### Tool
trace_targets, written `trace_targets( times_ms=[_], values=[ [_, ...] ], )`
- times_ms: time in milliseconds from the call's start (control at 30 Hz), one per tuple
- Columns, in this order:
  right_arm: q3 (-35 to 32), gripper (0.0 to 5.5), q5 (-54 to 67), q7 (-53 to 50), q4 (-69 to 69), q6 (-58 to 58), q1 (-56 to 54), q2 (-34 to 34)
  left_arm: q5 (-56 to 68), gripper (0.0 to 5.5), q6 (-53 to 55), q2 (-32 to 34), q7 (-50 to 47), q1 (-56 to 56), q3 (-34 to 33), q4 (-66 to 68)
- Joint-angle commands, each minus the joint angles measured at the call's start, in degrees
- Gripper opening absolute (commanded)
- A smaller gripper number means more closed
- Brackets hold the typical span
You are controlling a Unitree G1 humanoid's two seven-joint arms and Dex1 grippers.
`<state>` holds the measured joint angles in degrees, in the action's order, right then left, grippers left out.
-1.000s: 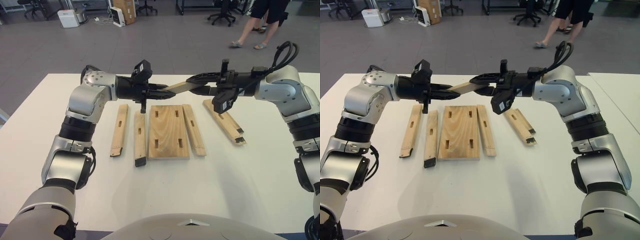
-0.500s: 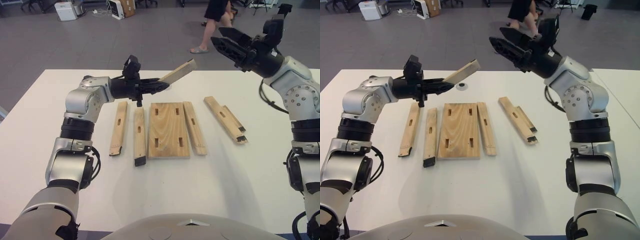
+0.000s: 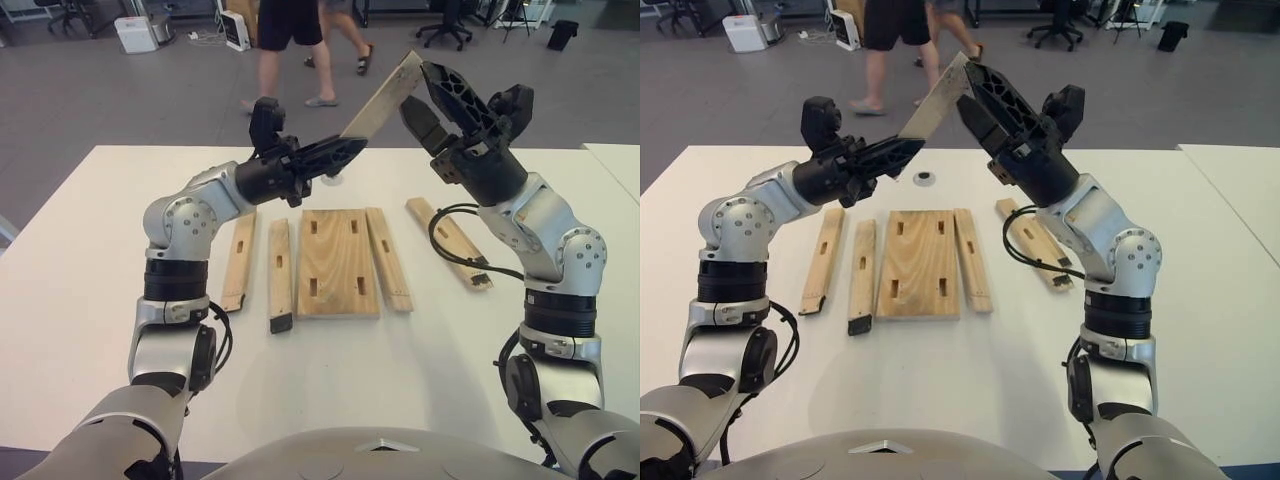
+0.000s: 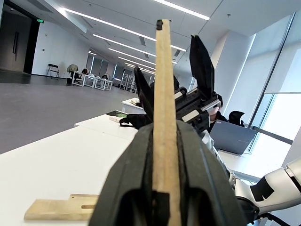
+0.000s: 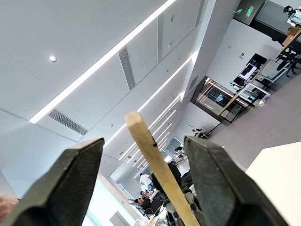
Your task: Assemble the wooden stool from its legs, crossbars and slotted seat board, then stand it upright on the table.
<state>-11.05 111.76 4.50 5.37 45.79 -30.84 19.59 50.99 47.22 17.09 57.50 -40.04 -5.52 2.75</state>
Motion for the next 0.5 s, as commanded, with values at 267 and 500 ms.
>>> trace_targets(
  times_ms=[267, 500],
  values=[
    [0.6, 2.23, -8.8, 1.2, 2.3, 1.0, -1.0, -0.1, 0.2, 0.40, 2.5, 0.3, -1.7, 0.8, 1.2, -1.3],
    [0.9, 1.10, -13.5, 3.8, 3.3, 1.1, -0.7, -0.3, 2.5, 0.40, 5.2, -0.3, -2.7, 1.5, 0.3, -1.4]
  ],
)
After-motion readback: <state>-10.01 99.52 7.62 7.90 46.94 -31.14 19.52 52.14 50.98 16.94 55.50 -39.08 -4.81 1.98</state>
